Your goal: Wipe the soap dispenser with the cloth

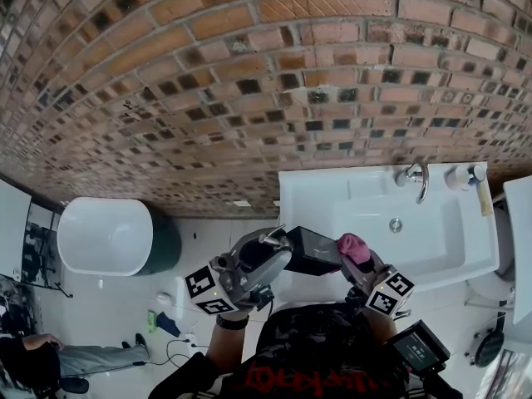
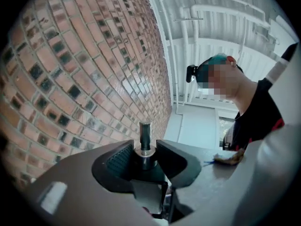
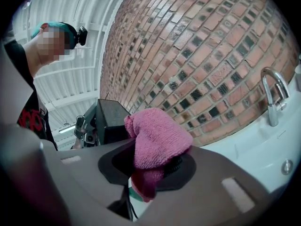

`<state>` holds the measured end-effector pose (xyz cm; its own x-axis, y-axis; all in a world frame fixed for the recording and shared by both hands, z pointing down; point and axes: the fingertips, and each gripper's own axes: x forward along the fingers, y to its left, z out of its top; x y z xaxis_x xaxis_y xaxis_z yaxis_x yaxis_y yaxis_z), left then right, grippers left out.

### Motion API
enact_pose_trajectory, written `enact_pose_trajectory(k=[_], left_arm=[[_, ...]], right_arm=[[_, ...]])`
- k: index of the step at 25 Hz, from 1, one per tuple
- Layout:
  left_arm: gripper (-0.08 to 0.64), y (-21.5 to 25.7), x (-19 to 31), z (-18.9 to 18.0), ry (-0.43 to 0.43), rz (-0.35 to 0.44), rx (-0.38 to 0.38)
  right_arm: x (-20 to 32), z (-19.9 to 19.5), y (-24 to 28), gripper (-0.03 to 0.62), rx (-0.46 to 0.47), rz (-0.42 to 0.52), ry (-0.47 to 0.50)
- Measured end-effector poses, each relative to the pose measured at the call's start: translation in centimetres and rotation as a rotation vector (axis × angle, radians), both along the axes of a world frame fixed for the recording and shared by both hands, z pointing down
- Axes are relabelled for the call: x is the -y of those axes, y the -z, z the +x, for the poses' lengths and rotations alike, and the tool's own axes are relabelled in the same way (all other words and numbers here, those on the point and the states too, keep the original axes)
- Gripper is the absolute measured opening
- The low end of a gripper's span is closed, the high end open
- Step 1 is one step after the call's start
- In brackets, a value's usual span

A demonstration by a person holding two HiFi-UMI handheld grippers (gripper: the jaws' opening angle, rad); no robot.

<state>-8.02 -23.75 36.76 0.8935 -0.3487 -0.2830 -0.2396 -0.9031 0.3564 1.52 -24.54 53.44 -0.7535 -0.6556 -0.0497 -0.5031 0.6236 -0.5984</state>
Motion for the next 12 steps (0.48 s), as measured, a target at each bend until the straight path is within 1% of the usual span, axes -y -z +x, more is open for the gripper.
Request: enact_pose_trajectory(k=[4,7,9,12], left_arm=[[0.152,0.9,-2.7,1.1,-0.134,0.062,-0.006],[0.152,0.8,-4.2,1.6,-0.217,0.104,-0.008],[0.152,0.5,-4.7,2.0,-0.236,0.122,0.016],[0.152,-0.5,-4.8,2.6,-0.229,0.126,0.085]], right_arm=[[0.5,0.4,0.5,0.084,0.020,0.002,-0.010],[1.1,0.4,0.9,0.084,0.007,0.019,-0.007],[1.4,0.3,1.1,0.084,-0.004,0.033,0.005],[1.3,0.3,1.8,0.083,-0.002,0.044,0.023]])
